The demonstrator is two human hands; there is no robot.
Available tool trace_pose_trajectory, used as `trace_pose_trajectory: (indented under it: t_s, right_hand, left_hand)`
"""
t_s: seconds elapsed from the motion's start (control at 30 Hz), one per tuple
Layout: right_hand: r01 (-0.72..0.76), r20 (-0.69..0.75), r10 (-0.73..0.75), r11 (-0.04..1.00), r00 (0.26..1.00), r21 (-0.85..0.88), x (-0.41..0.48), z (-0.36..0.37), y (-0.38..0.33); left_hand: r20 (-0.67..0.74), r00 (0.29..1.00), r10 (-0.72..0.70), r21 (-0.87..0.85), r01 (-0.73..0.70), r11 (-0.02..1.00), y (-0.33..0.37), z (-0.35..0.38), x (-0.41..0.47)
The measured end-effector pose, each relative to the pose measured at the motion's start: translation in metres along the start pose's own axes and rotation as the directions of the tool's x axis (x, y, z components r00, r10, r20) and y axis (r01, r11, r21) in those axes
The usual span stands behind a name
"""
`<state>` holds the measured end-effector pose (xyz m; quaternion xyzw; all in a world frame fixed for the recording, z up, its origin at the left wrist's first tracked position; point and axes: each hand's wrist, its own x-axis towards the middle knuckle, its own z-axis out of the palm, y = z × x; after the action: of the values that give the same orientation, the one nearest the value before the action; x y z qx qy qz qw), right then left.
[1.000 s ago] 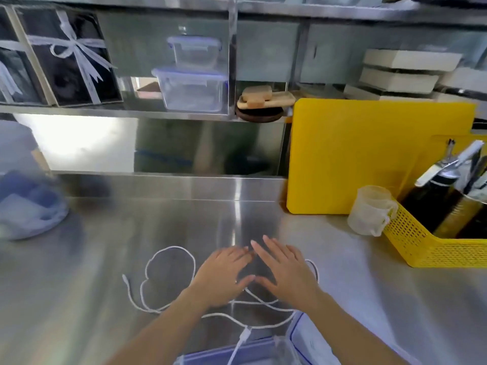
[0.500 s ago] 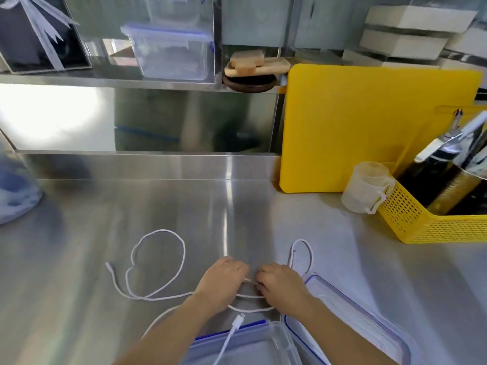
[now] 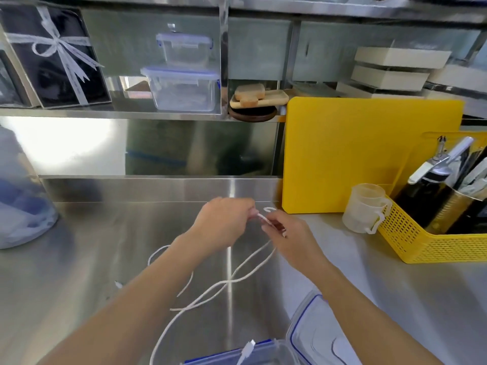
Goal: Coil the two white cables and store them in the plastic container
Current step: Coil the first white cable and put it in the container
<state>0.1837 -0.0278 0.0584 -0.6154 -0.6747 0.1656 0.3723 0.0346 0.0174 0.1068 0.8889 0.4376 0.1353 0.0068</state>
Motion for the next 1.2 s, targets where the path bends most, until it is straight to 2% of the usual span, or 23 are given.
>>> trace_pose_trajectory:
  t_s: [0.13,0.23,0.37,0.5,0.63,0.73,0.8,0.87,0.93,0.97,1.0,1.03,1.07,1.1,1.2]
  right_hand:
    - [0.087,-0.171,-0.101,0.992,0.980,-0.087,0.014,-0.019,-0.008]
    - [0.123,-0.204,-0.164,0.972,0.965,-0.201,0.018,-0.023,-0.013]
    - [0.153,-0.236,-0.244,0.926,0.941,-0.346,0.018,-0.022,-0.021]
    - [0.104,-0.289,-0.267,0.873,0.920,-0.476,0.017,-0.025,-0.020]
    - [0.023,-0.209,-0.159,0.844,0.965,-0.536,0.012,-0.031,-0.012]
    - [0.058,-0.178,-0.174,0.853,0.969,-0.518,0.011,-0.028,-0.014]
    - [0.084,-0.203,-0.213,0.858,0.956,-0.507,0.011,-0.027,-0.019]
    - [0.133,-0.228,-0.267,0.871,0.936,-0.473,0.012,-0.025,-0.022]
    - [0.228,-0.258,-0.378,0.854,0.889,-0.467,0.012,-0.023,-0.025]
    - [0.262,-0.257,-0.418,0.840,0.872,-0.476,0.011,-0.023,-0.027]
    - [0.278,-0.238,-0.434,0.826,0.869,-0.491,0.009,-0.023,-0.028]
    - [0.276,-0.216,-0.432,0.815,0.875,-0.510,0.007,-0.023,-0.028]
    - [0.259,-0.199,-0.414,0.809,0.888,-0.527,0.005,-0.024,-0.027]
    - [0.227,-0.184,-0.377,0.810,0.908,-0.541,0.002,-0.024,-0.024]
    - [0.095,-0.131,-0.183,0.862,0.974,-0.499,-0.007,-0.024,-0.015]
  left_hand:
    - [-0.141,0.987,0.080,-0.138,-0.100,0.985,-0.010,-0.041,0.002]
    - [-0.215,0.973,0.082,-0.265,-0.139,0.954,-0.019,-0.056,0.001]
    - [-0.234,0.968,0.092,-0.323,-0.167,0.932,-0.021,-0.069,-0.007]
    - [-0.242,0.970,-0.035,-0.370,-0.059,0.927,-0.037,-0.085,-0.016]
    - [-0.350,0.894,-0.281,-0.399,0.129,0.908,-0.060,-0.106,-0.025]
    - [-0.404,0.838,-0.367,-0.219,0.301,0.928,-0.068,-0.104,-0.031]
    - [-0.276,0.872,-0.404,-0.049,0.407,0.912,-0.069,-0.091,-0.031]
    - [-0.026,0.917,-0.398,-0.030,0.398,0.917,-0.062,-0.075,-0.031]
    - [0.221,0.935,-0.276,-0.254,0.329,0.910,-0.047,-0.062,-0.034]
    - [0.305,0.931,-0.201,-0.446,0.327,0.833,-0.038,-0.059,-0.037]
    - [0.358,0.925,-0.128,-0.619,0.338,0.709,-0.029,-0.059,-0.040]
    - [0.380,0.922,-0.071,-0.733,0.347,0.585,-0.022,-0.060,-0.042]
    - [0.383,0.923,-0.039,-0.783,0.347,0.516,-0.018,-0.061,-0.041]
    - [0.373,0.927,-0.033,-0.788,0.336,0.517,-0.016,-0.063,-0.040]
    - [0.253,0.962,-0.101,-0.667,0.249,0.702,-0.015,-0.063,-0.034]
